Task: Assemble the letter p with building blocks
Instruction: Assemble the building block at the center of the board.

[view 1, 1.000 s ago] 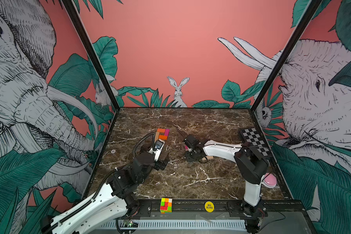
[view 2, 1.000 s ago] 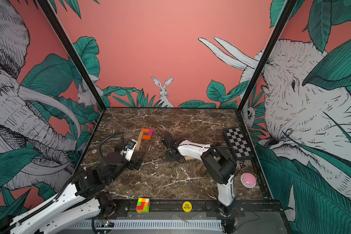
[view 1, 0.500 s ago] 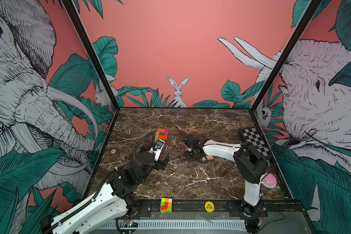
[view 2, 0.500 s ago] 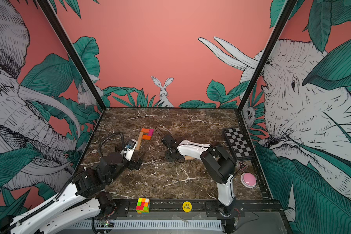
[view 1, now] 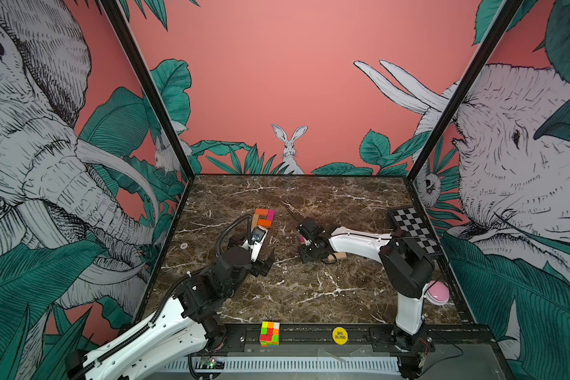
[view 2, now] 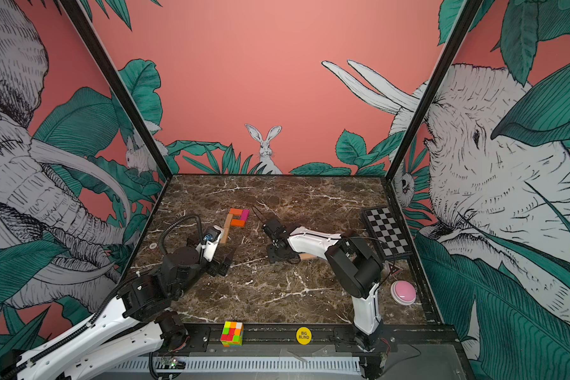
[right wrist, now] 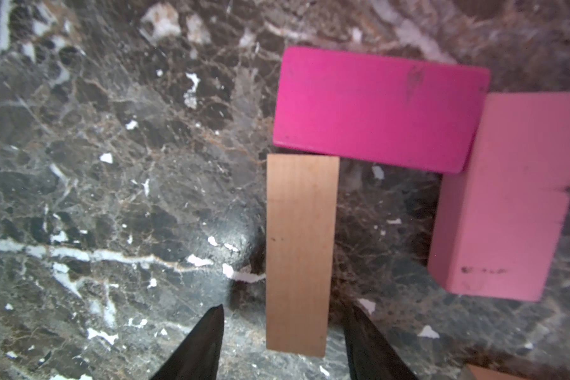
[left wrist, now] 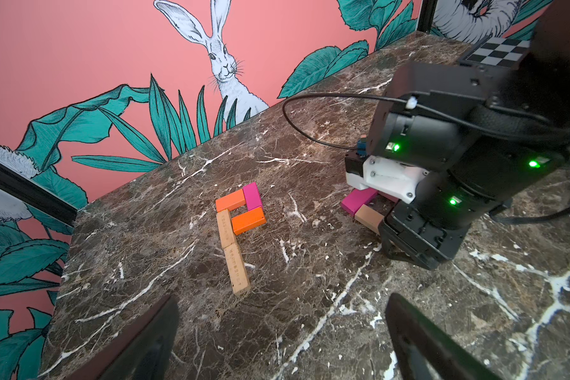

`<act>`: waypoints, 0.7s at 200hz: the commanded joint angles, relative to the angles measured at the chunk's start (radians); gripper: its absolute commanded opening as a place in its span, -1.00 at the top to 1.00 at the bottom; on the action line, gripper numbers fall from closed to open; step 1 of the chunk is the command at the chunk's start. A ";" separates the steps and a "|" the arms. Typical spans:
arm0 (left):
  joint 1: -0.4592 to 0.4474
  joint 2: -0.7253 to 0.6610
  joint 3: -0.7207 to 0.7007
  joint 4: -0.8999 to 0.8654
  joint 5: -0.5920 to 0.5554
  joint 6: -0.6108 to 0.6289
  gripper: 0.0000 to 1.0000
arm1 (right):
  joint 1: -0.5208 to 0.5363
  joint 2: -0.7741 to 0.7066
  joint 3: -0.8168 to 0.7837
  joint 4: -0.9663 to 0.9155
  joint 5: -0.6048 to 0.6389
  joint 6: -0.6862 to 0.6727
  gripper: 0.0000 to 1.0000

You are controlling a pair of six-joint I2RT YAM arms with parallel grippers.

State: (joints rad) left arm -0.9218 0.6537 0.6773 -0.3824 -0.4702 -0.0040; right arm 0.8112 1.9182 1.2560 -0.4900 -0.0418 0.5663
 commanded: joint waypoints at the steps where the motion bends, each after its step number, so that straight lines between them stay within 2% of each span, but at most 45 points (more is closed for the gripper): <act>1: 0.006 -0.002 0.016 0.011 0.004 -0.010 -0.99 | -0.006 0.017 0.014 -0.016 -0.003 0.010 -0.19; 70: 0.008 -0.002 0.016 0.009 0.002 -0.010 -0.99 | -0.019 -0.021 0.003 -0.025 0.022 0.012 -0.19; 113: 0.007 -0.001 0.016 0.009 0.004 -0.011 -0.99 | -0.026 -0.160 0.023 -0.081 0.077 -0.014 -0.23; 140: 0.008 0.000 0.013 0.011 0.006 -0.013 -0.99 | -0.078 -0.231 0.017 -0.117 0.112 -0.050 -0.21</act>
State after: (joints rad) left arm -0.9211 0.6552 0.6773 -0.3824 -0.4675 -0.0074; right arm 0.7784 1.7611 1.2560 -0.5564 0.0082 0.5503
